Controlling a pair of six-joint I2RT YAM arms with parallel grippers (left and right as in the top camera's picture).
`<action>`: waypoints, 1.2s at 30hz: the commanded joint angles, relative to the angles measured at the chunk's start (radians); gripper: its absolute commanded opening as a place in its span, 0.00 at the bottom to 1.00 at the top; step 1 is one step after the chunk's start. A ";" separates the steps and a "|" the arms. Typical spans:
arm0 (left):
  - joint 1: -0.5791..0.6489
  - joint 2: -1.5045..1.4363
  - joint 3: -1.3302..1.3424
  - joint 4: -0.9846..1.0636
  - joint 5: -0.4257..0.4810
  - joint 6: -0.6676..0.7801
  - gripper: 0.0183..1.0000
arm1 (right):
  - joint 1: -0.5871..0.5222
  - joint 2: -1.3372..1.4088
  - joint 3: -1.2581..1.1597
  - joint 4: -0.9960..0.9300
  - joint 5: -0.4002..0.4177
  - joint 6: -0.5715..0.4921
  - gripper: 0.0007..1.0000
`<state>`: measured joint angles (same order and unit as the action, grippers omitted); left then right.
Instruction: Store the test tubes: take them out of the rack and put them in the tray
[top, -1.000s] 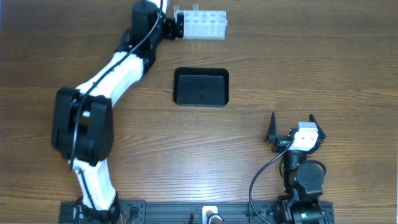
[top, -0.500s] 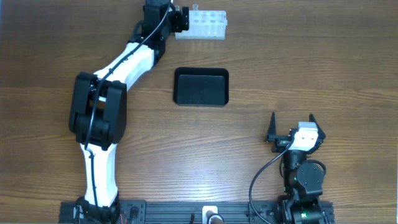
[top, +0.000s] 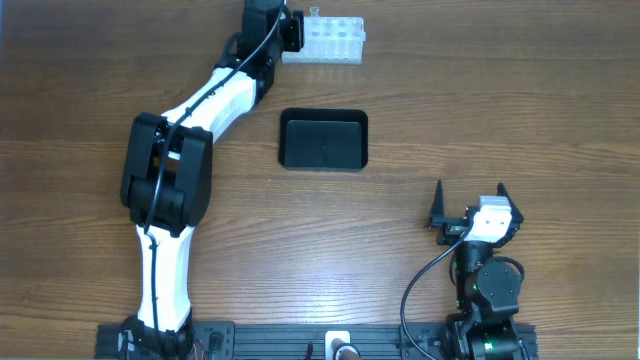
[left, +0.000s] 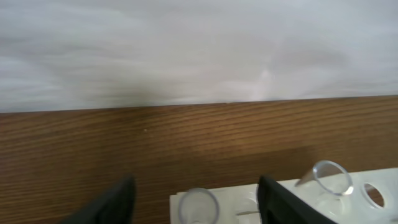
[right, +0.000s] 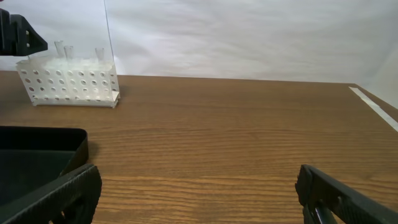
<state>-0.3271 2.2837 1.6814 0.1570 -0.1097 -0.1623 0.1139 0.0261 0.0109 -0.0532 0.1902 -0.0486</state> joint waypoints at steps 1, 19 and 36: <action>-0.010 0.019 0.023 0.003 -0.008 -0.003 0.58 | 0.006 0.000 -0.005 -0.003 -0.002 0.010 0.99; -0.019 0.021 0.023 -0.019 -0.009 -0.003 0.30 | 0.006 0.000 -0.005 -0.003 -0.002 0.010 0.99; -0.019 0.021 0.023 -0.019 -0.016 -0.003 0.09 | 0.006 0.000 -0.005 -0.003 -0.002 0.010 0.99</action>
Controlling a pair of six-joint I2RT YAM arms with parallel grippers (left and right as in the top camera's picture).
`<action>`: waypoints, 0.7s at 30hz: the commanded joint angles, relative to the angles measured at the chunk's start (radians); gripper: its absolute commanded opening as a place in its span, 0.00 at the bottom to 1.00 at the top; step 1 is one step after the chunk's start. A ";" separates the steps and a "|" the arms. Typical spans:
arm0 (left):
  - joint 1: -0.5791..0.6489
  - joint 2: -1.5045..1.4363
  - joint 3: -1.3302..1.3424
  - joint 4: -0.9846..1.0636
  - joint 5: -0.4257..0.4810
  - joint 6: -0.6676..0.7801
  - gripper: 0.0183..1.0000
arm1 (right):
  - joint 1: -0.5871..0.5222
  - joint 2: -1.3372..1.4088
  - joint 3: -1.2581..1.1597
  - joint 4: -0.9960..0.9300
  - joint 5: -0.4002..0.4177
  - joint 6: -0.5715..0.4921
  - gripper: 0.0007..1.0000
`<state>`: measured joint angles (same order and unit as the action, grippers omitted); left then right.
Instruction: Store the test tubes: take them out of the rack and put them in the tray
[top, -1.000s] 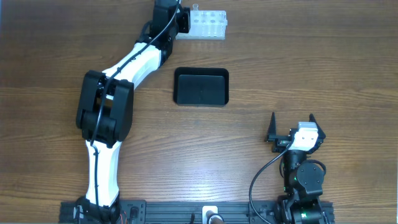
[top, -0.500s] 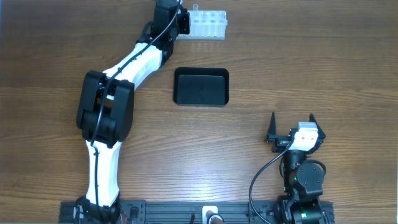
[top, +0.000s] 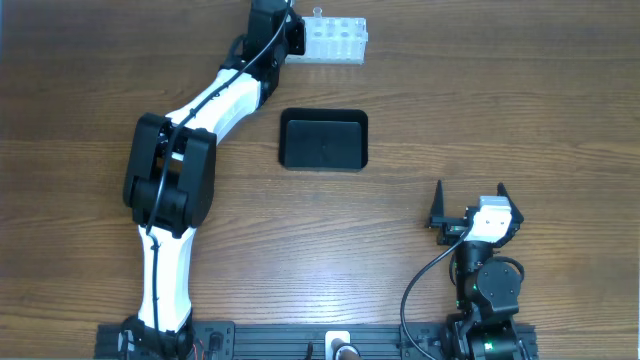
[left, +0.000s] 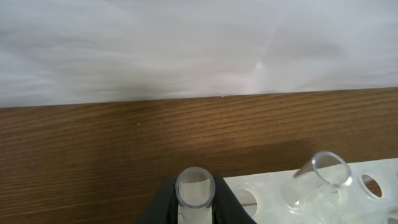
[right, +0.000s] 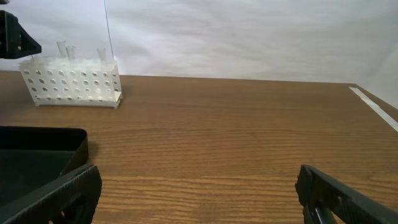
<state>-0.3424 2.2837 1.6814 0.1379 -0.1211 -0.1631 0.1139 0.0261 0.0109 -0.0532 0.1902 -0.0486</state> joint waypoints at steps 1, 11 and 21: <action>-0.004 0.021 0.023 0.000 -0.005 -0.002 0.09 | 0.006 0.000 -0.005 -0.003 -0.002 0.010 0.99; -0.019 0.004 0.023 0.000 -0.047 -0.002 0.06 | 0.006 0.000 -0.005 -0.003 -0.002 0.010 0.99; -0.022 -0.167 0.023 0.000 -0.054 0.057 0.04 | 0.006 0.000 -0.005 -0.003 -0.002 0.010 0.99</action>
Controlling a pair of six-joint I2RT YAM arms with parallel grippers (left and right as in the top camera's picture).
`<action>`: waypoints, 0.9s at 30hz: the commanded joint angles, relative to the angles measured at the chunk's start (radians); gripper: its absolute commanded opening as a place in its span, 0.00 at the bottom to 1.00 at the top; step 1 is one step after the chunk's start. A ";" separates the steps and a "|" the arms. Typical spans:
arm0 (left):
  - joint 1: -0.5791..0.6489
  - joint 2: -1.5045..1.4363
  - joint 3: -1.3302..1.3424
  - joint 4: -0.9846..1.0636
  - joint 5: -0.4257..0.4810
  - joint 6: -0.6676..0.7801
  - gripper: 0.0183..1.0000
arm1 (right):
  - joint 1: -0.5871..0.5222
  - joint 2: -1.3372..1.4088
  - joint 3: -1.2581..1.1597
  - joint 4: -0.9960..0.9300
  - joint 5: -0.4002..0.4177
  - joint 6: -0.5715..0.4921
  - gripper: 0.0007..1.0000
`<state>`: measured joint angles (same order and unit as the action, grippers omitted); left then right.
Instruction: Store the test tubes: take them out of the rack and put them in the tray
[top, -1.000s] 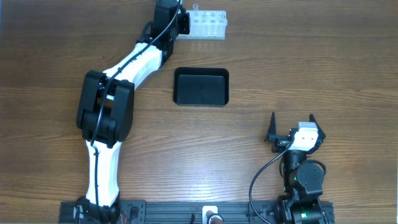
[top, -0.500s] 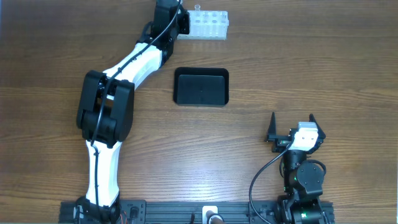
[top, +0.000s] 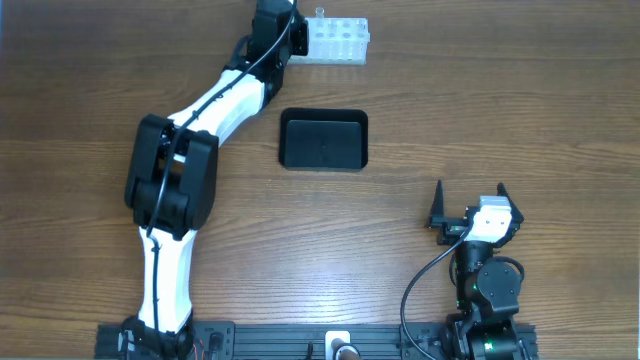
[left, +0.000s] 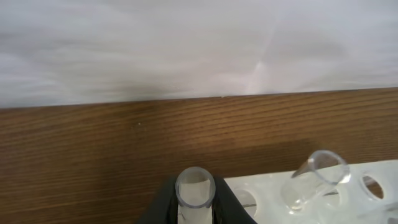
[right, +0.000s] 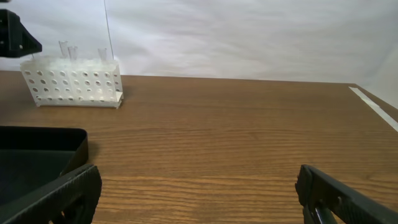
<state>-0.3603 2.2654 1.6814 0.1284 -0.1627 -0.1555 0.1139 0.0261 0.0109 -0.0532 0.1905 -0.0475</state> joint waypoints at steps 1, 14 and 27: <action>-0.003 -0.174 0.023 0.009 -0.015 0.059 0.05 | 0.006 0.000 -0.005 -0.003 -0.002 0.009 0.99; -0.022 -0.448 0.023 -0.279 -0.011 0.029 0.07 | 0.006 0.000 -0.005 -0.003 -0.002 0.009 0.99; -0.139 -0.309 -0.016 -0.781 -0.015 -0.350 0.03 | 0.006 0.000 -0.005 -0.003 -0.002 0.009 0.99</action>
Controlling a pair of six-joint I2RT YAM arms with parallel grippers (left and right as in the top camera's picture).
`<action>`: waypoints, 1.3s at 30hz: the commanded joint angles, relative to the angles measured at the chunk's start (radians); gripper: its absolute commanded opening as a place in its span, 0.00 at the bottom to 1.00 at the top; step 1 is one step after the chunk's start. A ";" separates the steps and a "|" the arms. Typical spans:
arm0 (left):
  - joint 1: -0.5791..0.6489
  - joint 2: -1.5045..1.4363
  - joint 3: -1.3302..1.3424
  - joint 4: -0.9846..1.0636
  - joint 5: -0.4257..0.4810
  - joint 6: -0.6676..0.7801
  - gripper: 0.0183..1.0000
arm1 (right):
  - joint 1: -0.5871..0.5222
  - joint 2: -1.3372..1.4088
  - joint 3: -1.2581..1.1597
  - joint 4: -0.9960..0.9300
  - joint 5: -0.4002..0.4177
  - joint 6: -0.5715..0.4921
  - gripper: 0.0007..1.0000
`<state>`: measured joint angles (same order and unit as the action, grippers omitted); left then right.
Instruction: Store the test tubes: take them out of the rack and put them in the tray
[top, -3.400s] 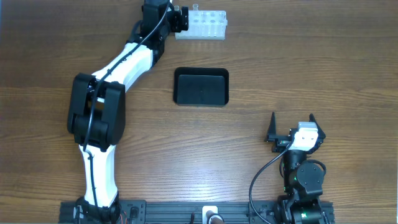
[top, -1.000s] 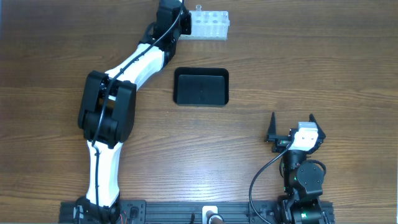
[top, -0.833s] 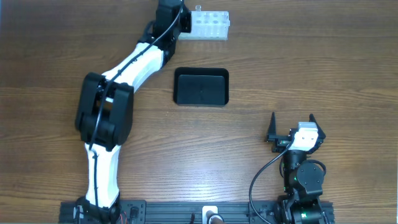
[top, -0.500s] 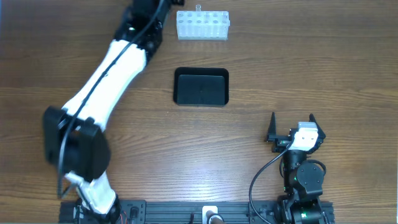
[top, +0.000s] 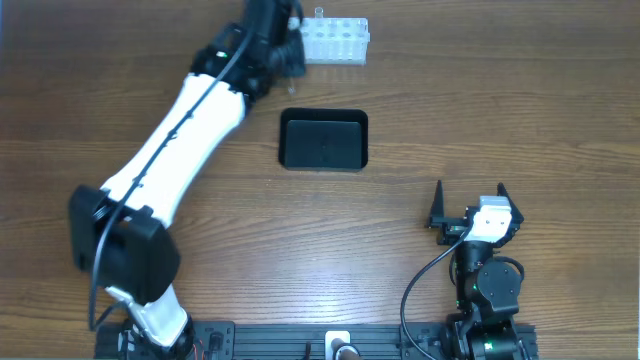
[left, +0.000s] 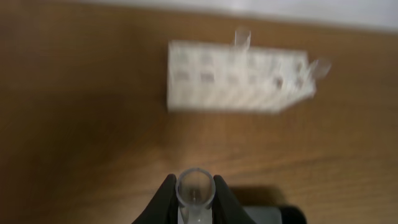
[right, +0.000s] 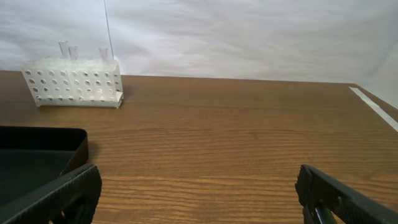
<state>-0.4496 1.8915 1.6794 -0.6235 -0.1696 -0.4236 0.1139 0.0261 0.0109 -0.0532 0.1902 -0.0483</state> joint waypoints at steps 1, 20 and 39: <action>-0.059 0.077 -0.014 -0.039 -0.015 -0.082 0.03 | 0.006 0.000 -0.005 -0.003 -0.002 0.010 0.99; -0.073 0.214 -0.014 -0.182 -0.080 -0.047 0.05 | 0.006 0.000 -0.005 -0.003 -0.002 0.010 0.99; -0.073 0.252 -0.014 -0.186 -0.086 -0.048 0.22 | 0.006 0.000 -0.005 -0.003 -0.002 0.010 0.99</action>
<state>-0.5289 2.1265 1.6676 -0.8078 -0.2440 -0.4866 0.1139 0.0261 0.0109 -0.0532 0.1905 -0.0475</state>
